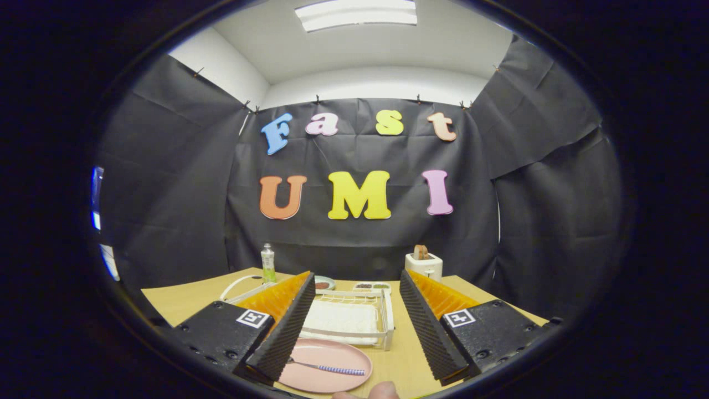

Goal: Take the plate from the dish rack, then take the spoon from the basket and place it into the plate.

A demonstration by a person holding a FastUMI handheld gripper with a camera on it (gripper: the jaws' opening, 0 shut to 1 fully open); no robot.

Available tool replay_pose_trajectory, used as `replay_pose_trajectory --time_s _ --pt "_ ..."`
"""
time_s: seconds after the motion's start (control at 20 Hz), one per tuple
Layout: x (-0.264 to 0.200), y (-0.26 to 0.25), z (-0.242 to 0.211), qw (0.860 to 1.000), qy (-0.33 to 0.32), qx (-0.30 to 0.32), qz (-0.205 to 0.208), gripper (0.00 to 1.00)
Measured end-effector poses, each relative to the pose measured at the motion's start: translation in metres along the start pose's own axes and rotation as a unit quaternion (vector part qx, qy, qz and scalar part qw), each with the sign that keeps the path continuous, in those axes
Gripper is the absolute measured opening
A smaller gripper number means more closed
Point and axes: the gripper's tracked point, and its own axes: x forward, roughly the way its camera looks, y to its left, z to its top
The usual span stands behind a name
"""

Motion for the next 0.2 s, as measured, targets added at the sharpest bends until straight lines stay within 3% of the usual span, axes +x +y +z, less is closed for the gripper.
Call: replay_pose_trajectory --time_s 0.2 --pt "-0.0006 0.0077 0.0066 1.000 -0.010 0.000 0.004 0.99"
